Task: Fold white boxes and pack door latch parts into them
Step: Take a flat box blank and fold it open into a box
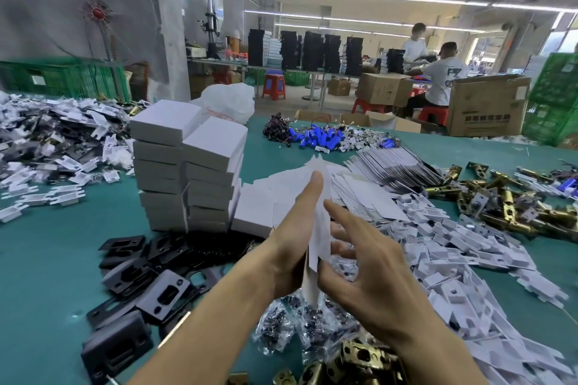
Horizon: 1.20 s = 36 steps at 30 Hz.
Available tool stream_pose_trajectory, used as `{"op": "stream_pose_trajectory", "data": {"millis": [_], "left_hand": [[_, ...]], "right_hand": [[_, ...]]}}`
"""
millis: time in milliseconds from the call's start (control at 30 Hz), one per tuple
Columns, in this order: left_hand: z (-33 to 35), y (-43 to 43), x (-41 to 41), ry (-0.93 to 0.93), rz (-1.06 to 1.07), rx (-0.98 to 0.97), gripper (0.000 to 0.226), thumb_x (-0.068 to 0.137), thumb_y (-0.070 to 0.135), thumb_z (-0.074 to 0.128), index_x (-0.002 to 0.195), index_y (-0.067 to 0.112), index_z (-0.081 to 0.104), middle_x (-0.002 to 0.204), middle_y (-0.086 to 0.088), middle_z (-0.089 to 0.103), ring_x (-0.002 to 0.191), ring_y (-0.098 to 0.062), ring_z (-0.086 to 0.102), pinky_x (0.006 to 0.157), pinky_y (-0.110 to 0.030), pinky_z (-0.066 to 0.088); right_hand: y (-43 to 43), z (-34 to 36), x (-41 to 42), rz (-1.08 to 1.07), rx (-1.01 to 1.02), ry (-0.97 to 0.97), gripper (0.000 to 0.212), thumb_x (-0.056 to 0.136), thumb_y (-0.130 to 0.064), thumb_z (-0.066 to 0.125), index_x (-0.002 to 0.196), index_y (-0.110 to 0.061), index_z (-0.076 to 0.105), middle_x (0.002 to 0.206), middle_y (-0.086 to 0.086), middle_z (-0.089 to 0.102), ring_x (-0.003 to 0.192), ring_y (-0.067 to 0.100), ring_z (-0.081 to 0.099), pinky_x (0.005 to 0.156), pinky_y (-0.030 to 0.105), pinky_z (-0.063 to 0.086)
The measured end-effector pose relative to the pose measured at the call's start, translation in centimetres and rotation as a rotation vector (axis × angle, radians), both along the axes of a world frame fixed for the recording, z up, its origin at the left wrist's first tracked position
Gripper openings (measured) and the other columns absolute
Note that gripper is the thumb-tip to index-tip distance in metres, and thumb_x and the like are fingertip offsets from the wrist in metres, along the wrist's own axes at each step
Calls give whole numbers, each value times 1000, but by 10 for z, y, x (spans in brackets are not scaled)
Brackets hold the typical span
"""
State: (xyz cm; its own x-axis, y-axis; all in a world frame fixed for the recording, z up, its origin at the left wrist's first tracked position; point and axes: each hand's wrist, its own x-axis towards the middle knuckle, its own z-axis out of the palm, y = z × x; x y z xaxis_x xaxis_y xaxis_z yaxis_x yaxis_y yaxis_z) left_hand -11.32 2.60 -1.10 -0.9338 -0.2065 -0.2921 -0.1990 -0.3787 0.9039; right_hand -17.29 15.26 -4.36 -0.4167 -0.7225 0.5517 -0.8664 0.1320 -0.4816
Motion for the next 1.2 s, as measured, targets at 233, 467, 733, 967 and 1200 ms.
{"op": "stream_pose_trajectory", "data": {"millis": [233, 467, 733, 967, 1200], "left_hand": [[-7, -6, 5, 110, 179, -20, 101, 59, 62, 87, 143, 28, 41, 99, -12, 68, 73, -27, 72, 62, -39, 58], [-20, -15, 3, 205, 314, 3, 92, 60, 45, 86, 138, 30, 40, 92, -3, 76, 75, -23, 75, 66, -40, 61], [-30, -27, 3, 267, 510, -268, 104, 55, 31, 92, 141, 39, 35, 123, 0, 65, 105, -20, 69, 87, -42, 60], [-42, -21, 3, 385, 331, -815, 90, 58, 28, 91, 128, 51, 39, 124, 5, 60, 108, -23, 65, 91, -49, 57], [-51, -18, 2, 531, 281, -967, 74, 65, 13, 85, 117, 40, 41, 105, 4, 61, 86, -20, 63, 74, -48, 55]], "right_hand": [[3, 9, 4, -20, -19, 181, 85, 82, 0, 68, 151, -32, 29, 114, 2, 69, 82, 16, 67, 61, 31, 56], [1, 1, -5, 15, -139, 88, 85, 80, 1, 60, 142, -54, 38, 114, -24, 59, 95, -13, 56, 74, 4, 44], [6, -2, -17, -1, 41, -11, 55, 92, 0, 56, 132, -37, 60, 84, -20, 63, 61, -9, 51, 59, 8, 35], [4, 4, -15, -3, -255, -297, 62, 90, -12, 67, 130, -54, 46, 122, -25, 57, 101, -8, 63, 71, 8, 51], [1, 1, -12, -95, -260, -213, 31, 82, -22, 78, 111, -32, 72, 96, -10, 64, 90, 9, 67, 70, 35, 60]]}}
